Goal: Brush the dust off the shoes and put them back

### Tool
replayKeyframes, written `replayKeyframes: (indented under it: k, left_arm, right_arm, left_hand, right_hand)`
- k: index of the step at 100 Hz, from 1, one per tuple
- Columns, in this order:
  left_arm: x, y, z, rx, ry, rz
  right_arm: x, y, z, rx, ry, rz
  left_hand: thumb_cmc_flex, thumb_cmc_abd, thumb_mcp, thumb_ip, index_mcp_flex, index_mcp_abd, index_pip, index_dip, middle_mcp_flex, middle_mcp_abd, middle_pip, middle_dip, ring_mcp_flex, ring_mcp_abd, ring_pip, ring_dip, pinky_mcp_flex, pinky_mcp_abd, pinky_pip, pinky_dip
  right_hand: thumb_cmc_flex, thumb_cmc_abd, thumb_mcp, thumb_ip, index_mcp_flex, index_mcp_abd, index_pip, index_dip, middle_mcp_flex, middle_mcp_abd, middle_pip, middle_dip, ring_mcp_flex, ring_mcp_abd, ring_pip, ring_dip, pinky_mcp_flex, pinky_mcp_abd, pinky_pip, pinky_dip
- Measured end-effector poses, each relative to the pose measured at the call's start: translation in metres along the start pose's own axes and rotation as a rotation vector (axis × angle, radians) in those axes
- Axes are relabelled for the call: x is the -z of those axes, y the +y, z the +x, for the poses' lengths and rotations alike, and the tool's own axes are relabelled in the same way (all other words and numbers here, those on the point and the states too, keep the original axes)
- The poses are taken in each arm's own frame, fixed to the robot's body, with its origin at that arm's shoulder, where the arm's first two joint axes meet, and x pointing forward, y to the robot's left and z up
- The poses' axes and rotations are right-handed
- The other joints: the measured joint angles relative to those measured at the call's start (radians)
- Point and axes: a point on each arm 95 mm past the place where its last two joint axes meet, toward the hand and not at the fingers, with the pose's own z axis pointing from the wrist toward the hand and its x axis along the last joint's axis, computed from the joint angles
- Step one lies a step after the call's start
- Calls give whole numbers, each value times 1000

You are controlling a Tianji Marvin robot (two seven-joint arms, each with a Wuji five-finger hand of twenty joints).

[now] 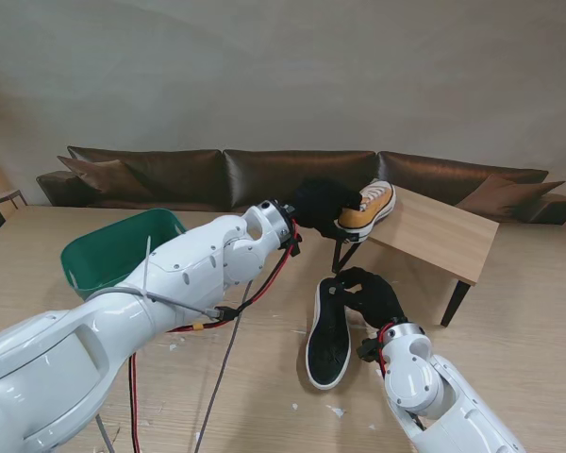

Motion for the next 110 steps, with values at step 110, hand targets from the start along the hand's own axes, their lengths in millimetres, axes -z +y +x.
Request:
replayKeyframes:
  k: [110]
  left_arm:
    - [-19, 17, -1, -18, -13, -37]
  right_arm:
    - [10, 10, 5, -48, -29, 10]
  left_hand:
    - [22, 50, 48, -37, -81, -44, -27, -284, -164, 19, -57, -154, -201, 19, 5, -38, -194, -12, 10, 54]
  right_hand:
    - [0, 0, 0, 0, 0, 12, 0, 0, 1, 5, 0, 0, -1, 2, 8, 0, -7, 8, 0, 0]
